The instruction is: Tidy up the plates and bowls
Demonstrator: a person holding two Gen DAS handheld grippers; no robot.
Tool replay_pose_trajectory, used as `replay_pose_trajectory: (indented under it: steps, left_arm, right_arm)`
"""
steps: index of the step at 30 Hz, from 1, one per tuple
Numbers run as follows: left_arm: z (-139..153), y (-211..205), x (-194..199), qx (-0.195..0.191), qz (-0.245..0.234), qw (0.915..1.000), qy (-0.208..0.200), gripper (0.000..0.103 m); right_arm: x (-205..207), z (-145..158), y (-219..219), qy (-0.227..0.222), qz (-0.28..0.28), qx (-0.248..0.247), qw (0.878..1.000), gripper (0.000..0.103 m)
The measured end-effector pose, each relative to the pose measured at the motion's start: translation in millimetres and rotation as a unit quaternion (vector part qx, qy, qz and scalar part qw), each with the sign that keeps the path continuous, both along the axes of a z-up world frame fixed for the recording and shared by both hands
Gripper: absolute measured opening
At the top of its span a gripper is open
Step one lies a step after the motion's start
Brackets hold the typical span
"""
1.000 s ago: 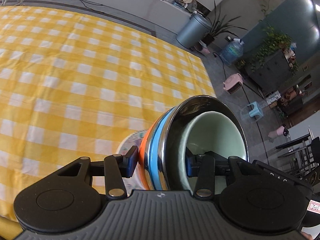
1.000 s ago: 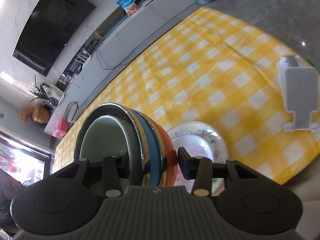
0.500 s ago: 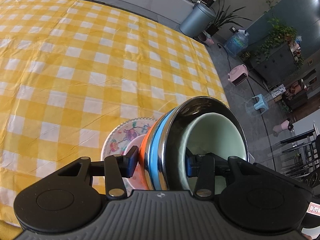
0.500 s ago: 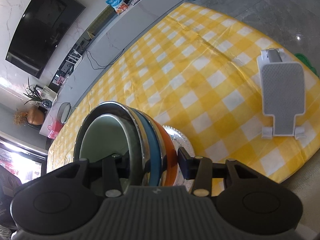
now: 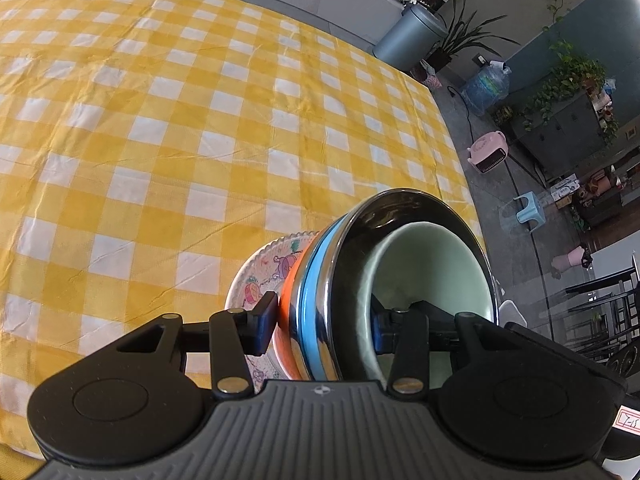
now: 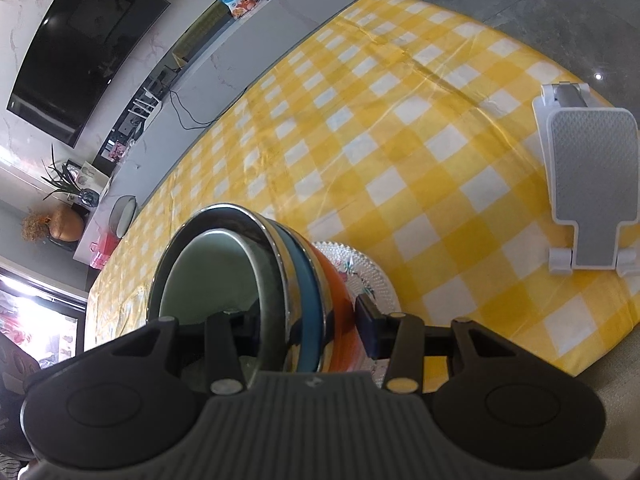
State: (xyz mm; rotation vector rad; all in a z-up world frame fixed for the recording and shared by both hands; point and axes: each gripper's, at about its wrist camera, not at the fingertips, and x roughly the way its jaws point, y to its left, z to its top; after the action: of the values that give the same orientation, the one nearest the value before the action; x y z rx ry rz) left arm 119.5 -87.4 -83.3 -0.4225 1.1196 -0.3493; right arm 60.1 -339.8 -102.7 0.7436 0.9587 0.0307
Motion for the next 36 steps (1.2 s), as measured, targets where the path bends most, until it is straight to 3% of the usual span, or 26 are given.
replay_pose_trajectory:
  steps: [9, 17, 22, 29, 36]
  left_arm:
    - [1.3, -1.5, -0.3, 0.002, 0.001, 1.0, -0.004, 0.05]
    - [5.3, -1.9, -1.2, 0.008, 0.004, 0.9998, -0.02, 0.05]
    - [16.6, -1.1, -3.3, 0.021, 0.007, 0.9984, -0.052, 0.064]
    - [37.9, 1.0, -11.5, 0.04, -0.002, 0.9938, -0.103, 0.065]
    - [79.7, 12.2, -44.7, 0.071, -0.02, 0.9787, -0.192, 0.065]
  right_arm:
    - [-2.2, -4.4, -1.3, -0.01, 0.0, 0.0, 1.0, 0.045]
    - [-7.5, -4.8, -3.8, -0.029, -0.002, 0.016, 0.999, 0.052]
    - [-10.3, 1.6, 1.7, -0.042, 0.002, -0.015, 0.999, 0.057]
    - [-20.2, 14.5, 2.4, -0.07, -0.006, -0.048, 0.996, 0.071]
    - [-46.7, 44.6, 15.6, -0.118, 0.003, -0.125, 0.985, 0.081]
